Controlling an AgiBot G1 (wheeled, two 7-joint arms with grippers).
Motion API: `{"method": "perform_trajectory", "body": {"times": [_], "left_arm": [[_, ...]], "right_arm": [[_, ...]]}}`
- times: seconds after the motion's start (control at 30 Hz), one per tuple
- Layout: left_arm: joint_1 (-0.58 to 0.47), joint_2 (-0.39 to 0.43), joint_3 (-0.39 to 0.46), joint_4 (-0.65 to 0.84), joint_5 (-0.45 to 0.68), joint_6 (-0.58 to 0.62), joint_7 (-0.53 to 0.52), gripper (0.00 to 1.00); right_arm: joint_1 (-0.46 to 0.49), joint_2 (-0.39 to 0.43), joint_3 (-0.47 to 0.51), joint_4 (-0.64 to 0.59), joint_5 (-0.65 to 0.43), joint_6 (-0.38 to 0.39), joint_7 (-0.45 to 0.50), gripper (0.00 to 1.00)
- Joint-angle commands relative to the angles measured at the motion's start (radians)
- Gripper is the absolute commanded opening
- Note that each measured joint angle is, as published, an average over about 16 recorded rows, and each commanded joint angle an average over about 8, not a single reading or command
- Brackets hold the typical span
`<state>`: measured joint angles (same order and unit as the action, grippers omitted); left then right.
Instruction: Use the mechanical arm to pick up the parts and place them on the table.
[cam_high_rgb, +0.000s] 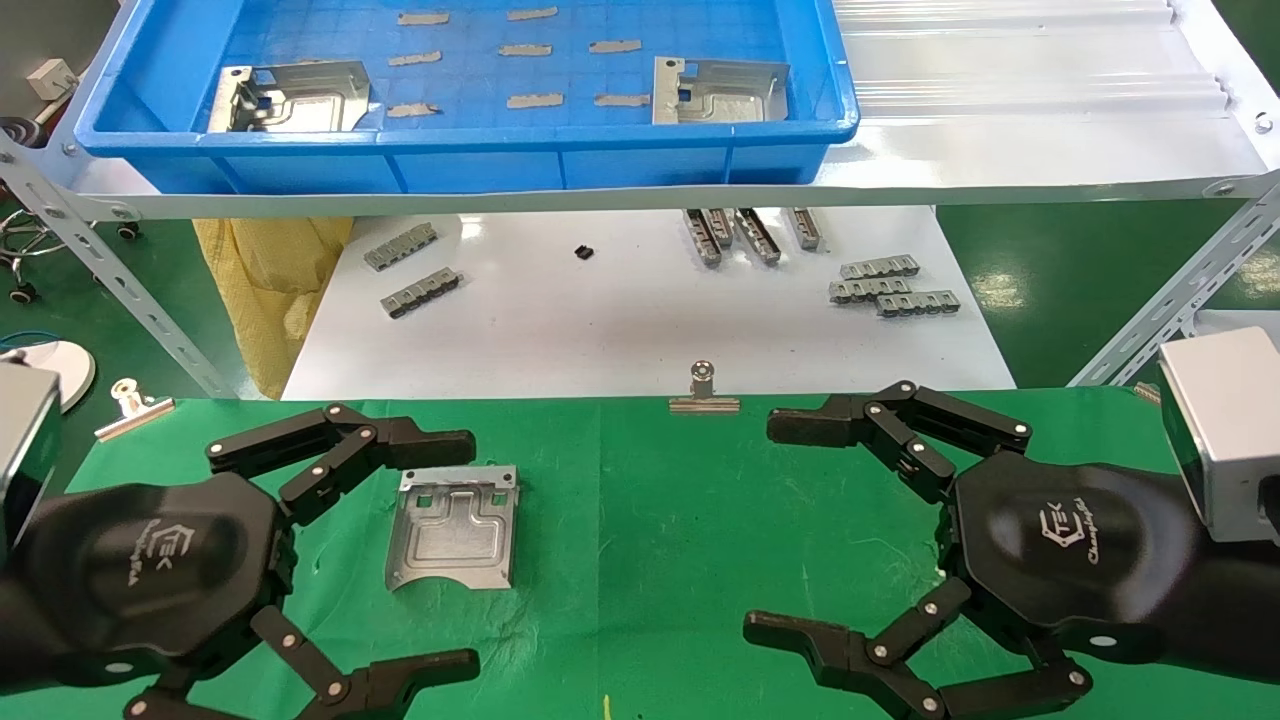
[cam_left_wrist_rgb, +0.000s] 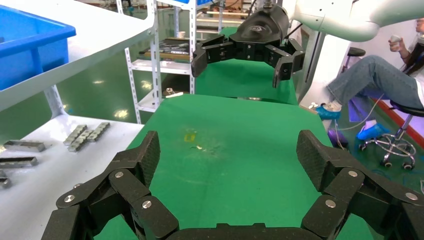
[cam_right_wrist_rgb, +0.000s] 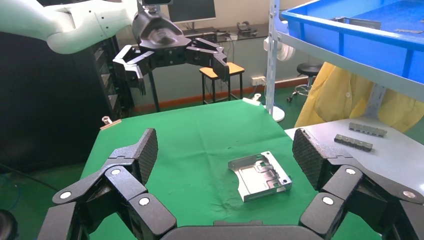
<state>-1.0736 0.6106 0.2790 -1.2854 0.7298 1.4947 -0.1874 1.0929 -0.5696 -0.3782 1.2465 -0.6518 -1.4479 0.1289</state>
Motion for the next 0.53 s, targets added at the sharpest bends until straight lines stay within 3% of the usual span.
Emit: {"method": "perform_trajectory", "body": {"times": [0.03,0.53], "left_arm": [[0.000,0.000,0.000,0.001,0.000,0.000,0.000,1.00],[-0.001,0.001,0.001,0.003,0.001,0.001,0.001,1.00]], "right_arm": [[0.000,0.000,0.000,0.000,0.000,0.000,0.000,1.00],[0.000,0.000,0.000,0.000,0.000,0.000,0.000,1.00]]}}
